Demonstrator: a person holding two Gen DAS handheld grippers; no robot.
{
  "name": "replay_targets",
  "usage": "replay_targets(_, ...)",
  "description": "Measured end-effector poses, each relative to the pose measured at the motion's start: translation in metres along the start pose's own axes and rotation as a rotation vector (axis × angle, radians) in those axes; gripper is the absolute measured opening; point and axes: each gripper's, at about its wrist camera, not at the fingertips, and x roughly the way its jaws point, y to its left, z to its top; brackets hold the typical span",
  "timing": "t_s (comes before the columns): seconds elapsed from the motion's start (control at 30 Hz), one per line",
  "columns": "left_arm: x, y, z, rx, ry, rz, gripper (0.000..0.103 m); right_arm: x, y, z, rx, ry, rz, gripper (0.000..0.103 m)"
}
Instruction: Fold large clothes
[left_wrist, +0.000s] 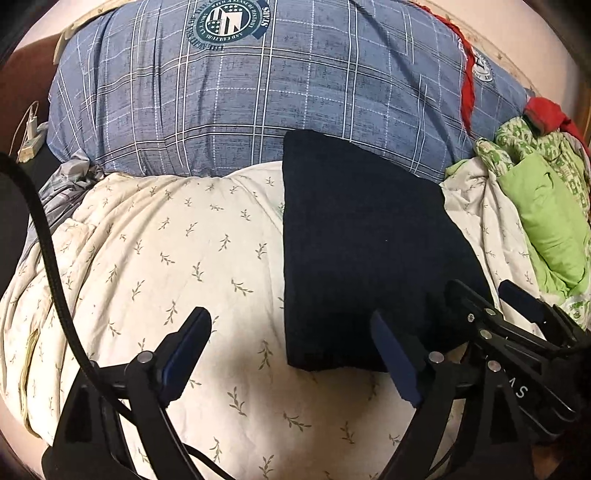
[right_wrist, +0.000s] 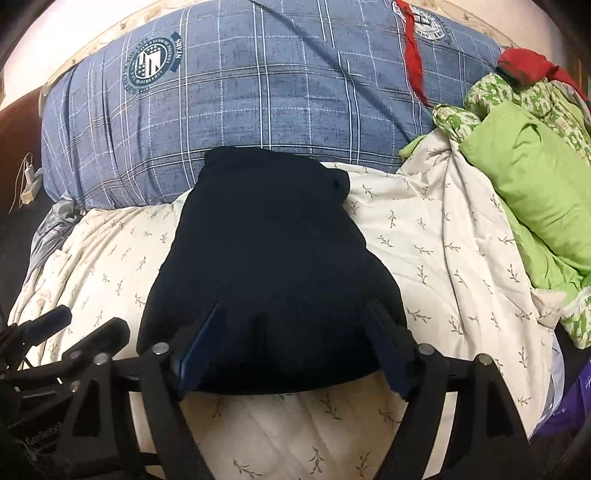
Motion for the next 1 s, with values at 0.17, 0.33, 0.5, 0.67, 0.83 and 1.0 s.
replay_targets(0.17, -0.004, 0.007, -0.001, -0.009, -0.005, 0.014, 0.101, -0.002, 0.001, -0.002, -0.002, -0.004, 0.012, 0.080)
replay_targets(0.33, -0.016, 0.019, -0.002, -0.038, -0.044, 0.029, 0.103, -0.007, -0.004, -0.012, -0.014, -0.063, 0.067, 0.083)
replay_targets(0.5, -0.021, 0.024, 0.001, -0.040, -0.043, 0.040, 0.103, 0.046, -0.013, -0.022, -0.040, 0.074, 0.042, 0.083)
replay_targets(0.67, -0.025, 0.028, 0.004, -0.050, -0.034, 0.059, 0.103, 0.043, -0.019, -0.026, -0.001, 0.081, 0.042, 0.083)
replay_targets(0.83, -0.030, 0.029, 0.006, -0.067, -0.008, 0.019, 0.103, -0.006, -0.007, -0.016, 0.015, -0.011, 0.042, 0.083)
replay_targets(1.0, -0.039, 0.025, 0.003, -0.051, -0.008, 0.008, 0.103, -0.035, 0.003, -0.009, 0.029, -0.067, 0.014, 0.084)
